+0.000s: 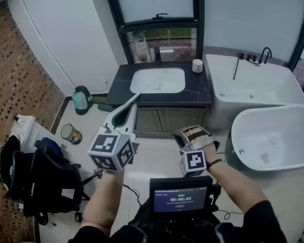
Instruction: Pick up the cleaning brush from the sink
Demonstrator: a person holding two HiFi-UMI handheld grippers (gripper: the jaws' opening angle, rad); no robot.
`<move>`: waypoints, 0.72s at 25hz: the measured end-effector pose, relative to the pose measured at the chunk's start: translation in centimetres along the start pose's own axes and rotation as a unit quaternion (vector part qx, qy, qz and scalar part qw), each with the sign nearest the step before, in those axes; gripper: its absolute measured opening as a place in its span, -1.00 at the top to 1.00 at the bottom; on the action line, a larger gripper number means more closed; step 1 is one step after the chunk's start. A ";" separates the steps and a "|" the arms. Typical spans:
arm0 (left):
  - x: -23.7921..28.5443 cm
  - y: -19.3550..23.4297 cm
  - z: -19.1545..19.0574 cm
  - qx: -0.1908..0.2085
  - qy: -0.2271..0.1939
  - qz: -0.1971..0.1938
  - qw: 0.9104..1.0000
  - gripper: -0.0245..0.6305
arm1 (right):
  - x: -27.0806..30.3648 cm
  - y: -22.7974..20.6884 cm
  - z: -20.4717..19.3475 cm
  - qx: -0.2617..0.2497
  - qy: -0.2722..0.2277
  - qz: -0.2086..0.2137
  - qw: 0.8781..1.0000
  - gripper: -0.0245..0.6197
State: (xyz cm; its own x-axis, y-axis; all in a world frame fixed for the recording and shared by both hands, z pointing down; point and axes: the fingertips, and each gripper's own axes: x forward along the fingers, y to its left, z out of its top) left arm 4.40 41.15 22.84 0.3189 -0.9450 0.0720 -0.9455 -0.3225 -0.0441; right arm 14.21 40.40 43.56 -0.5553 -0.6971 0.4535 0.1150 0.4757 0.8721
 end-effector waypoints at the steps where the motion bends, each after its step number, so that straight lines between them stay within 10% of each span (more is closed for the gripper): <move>1: 1.0 2.0 -0.4 0.001 0.001 -0.001 1.000 0.89 | 1.8 -0.5 0.4 0.014 0.002 0.011 1.000 0.97; 18: 30.2 27.9 -2.1 0.112 0.118 -0.078 0.984 0.73 | 32.0 -18.4 -6.8 0.079 0.014 0.031 0.996 0.97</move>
State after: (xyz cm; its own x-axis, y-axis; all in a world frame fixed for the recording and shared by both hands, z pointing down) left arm -12.47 3.77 25.90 0.4109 -0.8524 0.3234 -0.8392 -0.4922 -0.2313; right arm -0.06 5.72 43.31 -0.5276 -0.6771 0.5130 0.0172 0.5952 0.8034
